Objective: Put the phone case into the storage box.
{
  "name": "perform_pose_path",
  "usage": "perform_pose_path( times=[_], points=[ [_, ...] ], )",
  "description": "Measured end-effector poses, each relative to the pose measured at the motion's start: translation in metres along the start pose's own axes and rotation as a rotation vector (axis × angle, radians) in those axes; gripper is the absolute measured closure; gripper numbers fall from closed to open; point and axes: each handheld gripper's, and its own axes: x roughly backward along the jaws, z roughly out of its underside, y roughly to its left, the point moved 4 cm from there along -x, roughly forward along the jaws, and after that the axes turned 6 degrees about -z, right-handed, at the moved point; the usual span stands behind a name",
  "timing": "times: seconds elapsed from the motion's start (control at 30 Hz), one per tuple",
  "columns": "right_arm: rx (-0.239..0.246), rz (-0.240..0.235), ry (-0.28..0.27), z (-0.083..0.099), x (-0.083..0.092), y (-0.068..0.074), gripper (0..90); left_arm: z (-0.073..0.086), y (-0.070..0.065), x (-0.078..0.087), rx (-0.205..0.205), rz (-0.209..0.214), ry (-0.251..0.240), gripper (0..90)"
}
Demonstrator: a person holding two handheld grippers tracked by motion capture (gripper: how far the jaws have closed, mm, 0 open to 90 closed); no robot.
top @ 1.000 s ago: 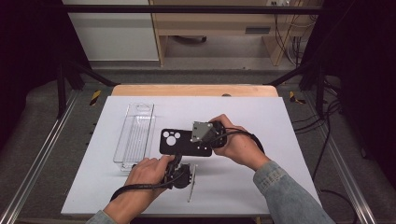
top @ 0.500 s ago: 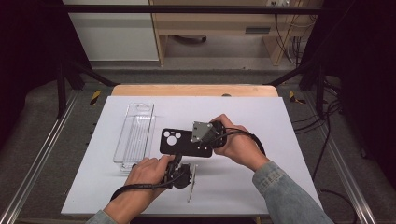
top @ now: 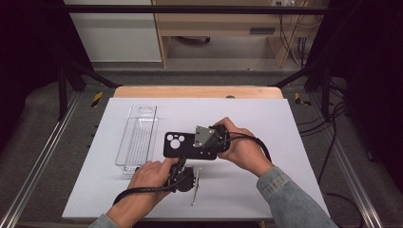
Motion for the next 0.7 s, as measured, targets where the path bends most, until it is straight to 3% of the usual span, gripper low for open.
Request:
perform_pose_path(
  times=[0.13,0.27,0.37,0.47,0.5,0.57,0.7],
  points=[
    [0.006,0.019,0.005,-0.002,0.001,0.001,89.1,0.001,0.001,-0.001,0.014,0.004,0.004,85.2],
    [0.013,0.030,0.015,0.000,0.001,0.001,89.1,0.002,0.002,-0.002,0.032,-0.011,0.003,73.7],
    [0.002,0.041,0.011,0.001,0.001,-0.001,89.1,0.003,0.001,-0.004,0.091,-0.012,-0.028,67.3],
    [-0.023,0.062,0.014,0.004,0.001,-0.003,89.0,0.003,0.006,-0.002,0.121,-0.026,-0.014,52.3],
    [-0.029,0.071,0.016,0.006,0.001,-0.004,89.0,0.002,0.006,-0.003,0.185,-0.038,-0.046,45.7],
    [-0.051,0.093,0.015,0.009,0.002,-0.007,89.0,0.001,0.011,-0.001,0.238,-0.035,-0.058,34.8],
    [-0.102,0.133,0.010,0.019,0.003,-0.011,89.0,0.005,0.018,0.001,0.346,-0.033,-0.077,22.5]
  ],
)
